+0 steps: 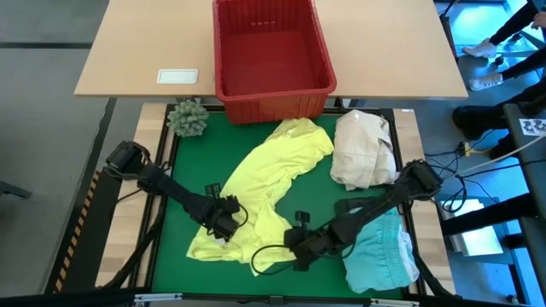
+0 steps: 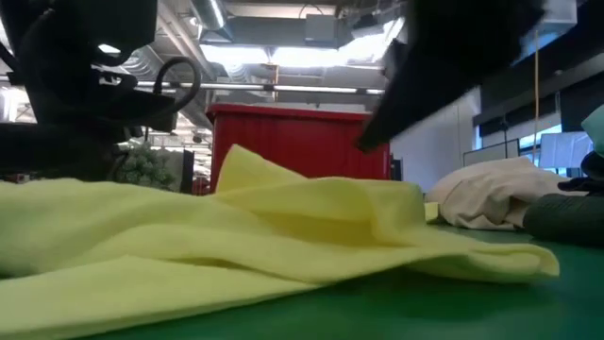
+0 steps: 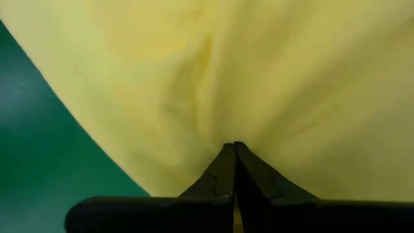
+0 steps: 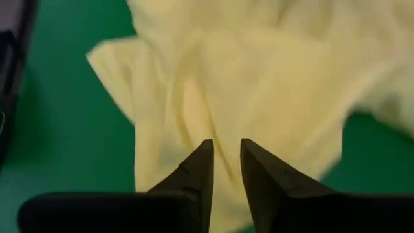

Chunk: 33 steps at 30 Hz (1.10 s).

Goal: Fold Laundry from Bin
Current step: Fold the yellow shirt

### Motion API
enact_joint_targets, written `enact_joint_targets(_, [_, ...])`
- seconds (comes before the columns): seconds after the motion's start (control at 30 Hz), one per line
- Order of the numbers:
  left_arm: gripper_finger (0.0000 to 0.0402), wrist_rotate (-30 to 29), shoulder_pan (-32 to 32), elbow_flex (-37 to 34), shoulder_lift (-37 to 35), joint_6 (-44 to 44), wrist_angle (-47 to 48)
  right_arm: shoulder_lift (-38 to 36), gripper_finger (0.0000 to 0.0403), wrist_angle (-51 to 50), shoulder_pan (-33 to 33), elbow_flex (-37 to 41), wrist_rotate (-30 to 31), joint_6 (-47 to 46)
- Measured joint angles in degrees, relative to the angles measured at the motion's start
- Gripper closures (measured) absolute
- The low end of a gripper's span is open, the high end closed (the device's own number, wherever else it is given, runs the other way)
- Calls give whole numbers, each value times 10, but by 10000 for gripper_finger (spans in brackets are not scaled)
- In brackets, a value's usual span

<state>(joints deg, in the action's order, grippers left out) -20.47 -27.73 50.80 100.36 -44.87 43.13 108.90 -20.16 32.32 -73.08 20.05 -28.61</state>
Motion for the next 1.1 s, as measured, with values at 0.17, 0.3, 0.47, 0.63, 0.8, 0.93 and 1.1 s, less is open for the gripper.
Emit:
enact_joint_targets(0.17, [399,-4,-9,0,0,-15,-6,7,303,121,-26,-1,-20,79])
enact_joint_targets(0.3, [399,-5,-7,0,0,-15,-9,31,287,182,-59,-1,-58,113])
enact_joint_targets(0.47, [399,-18,-3,7,1,-14,-9,78,281,245,-88,-1,-118,128])
enact_joint_targets(0.63, [399,-19,2,10,2,-3,-14,95,291,213,-100,-1,-103,112])
enact_joint_targets(0.8, [399,-21,-3,10,2,0,-11,75,326,54,-98,-1,-43,46])
enact_joint_targets(0.93, [399,-24,-7,11,2,0,-10,49,356,-59,-82,-1,-35,-23])
enact_joint_targets(1.1, [399,-26,-9,11,2,0,-9,26,377,-143,-44,-1,-27,-87])
